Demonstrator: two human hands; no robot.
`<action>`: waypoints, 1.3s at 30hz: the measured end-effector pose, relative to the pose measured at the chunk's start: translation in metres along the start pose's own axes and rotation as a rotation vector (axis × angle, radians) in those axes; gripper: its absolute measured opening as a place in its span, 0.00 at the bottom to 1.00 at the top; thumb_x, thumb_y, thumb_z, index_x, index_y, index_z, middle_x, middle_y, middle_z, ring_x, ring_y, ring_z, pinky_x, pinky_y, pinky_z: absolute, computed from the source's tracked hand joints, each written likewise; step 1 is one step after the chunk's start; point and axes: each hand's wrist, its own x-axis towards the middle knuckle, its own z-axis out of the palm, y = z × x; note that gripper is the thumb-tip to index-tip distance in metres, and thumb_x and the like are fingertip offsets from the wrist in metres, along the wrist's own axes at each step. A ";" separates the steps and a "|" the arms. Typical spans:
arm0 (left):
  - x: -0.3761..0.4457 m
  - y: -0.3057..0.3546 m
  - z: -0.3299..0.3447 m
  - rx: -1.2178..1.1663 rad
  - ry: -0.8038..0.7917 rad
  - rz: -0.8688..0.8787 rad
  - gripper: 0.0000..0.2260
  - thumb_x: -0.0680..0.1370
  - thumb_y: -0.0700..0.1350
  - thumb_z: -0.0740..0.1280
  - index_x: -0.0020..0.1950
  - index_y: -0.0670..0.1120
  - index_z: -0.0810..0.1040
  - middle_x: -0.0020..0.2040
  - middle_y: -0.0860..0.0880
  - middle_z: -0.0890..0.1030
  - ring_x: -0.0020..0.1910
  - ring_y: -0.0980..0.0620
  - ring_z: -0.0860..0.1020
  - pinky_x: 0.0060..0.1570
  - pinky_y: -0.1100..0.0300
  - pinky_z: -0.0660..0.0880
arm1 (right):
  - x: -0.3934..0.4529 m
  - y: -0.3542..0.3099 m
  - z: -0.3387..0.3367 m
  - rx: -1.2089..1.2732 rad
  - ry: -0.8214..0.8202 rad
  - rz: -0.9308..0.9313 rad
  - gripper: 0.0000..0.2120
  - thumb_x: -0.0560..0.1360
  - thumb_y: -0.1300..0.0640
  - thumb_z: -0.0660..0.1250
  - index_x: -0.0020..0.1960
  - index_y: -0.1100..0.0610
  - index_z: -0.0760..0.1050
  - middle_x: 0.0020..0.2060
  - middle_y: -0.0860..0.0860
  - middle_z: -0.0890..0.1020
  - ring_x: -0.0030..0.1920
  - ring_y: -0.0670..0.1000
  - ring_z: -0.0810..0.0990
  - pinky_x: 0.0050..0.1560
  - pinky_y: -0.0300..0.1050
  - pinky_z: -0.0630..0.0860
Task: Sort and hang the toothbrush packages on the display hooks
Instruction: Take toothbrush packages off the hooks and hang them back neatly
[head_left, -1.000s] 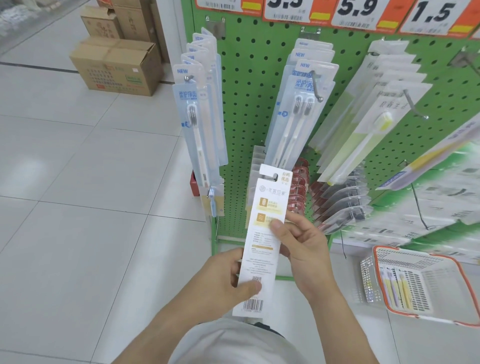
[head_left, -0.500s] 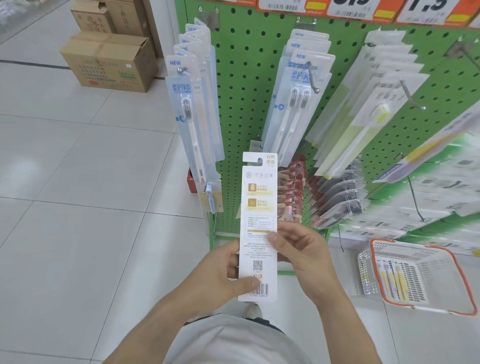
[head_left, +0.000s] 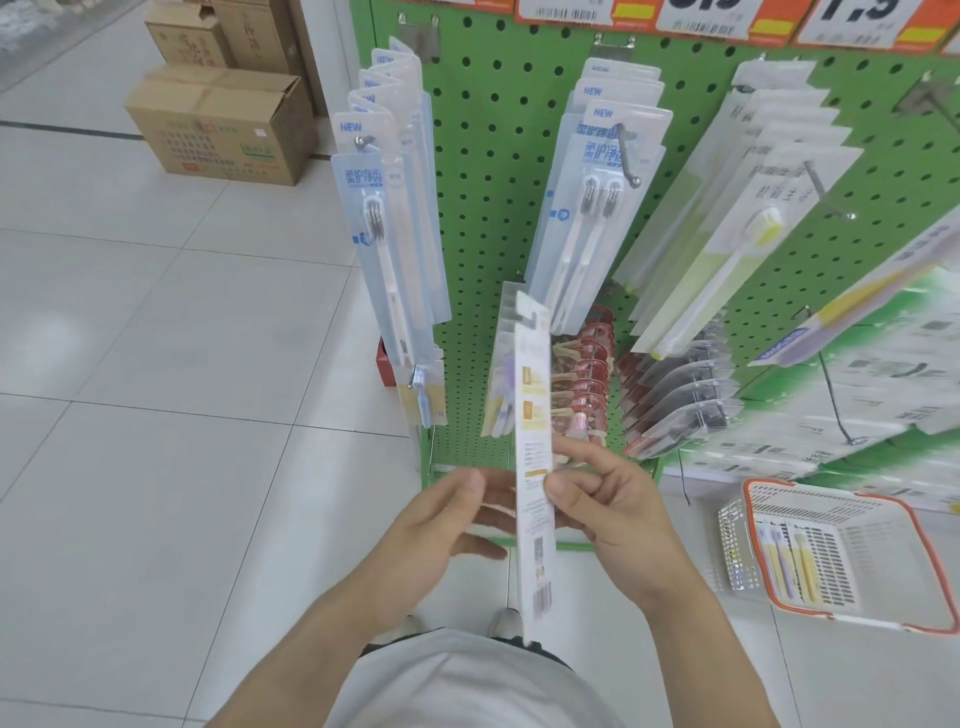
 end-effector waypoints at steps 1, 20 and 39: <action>0.002 -0.001 0.000 0.004 0.022 0.022 0.23 0.81 0.56 0.56 0.67 0.44 0.77 0.60 0.45 0.83 0.60 0.46 0.81 0.59 0.49 0.79 | 0.000 0.000 0.001 0.001 -0.036 0.021 0.27 0.69 0.51 0.81 0.65 0.55 0.79 0.46 0.63 0.86 0.43 0.58 0.86 0.47 0.52 0.81; 0.024 -0.007 0.006 -0.063 0.283 0.167 0.16 0.75 0.42 0.73 0.61 0.40 0.79 0.55 0.45 0.86 0.56 0.44 0.84 0.57 0.56 0.80 | 0.007 0.025 -0.004 -0.390 -0.208 0.073 0.14 0.74 0.47 0.74 0.50 0.58 0.84 0.44 0.67 0.82 0.44 0.51 0.74 0.49 0.51 0.69; 0.087 -0.008 0.002 0.177 0.253 0.038 0.10 0.81 0.40 0.68 0.62 0.45 0.79 0.53 0.48 0.87 0.50 0.57 0.84 0.49 0.67 0.77 | 0.044 0.007 -0.002 -0.601 0.291 -0.253 0.12 0.79 0.51 0.69 0.62 0.44 0.77 0.51 0.40 0.81 0.47 0.43 0.82 0.44 0.35 0.78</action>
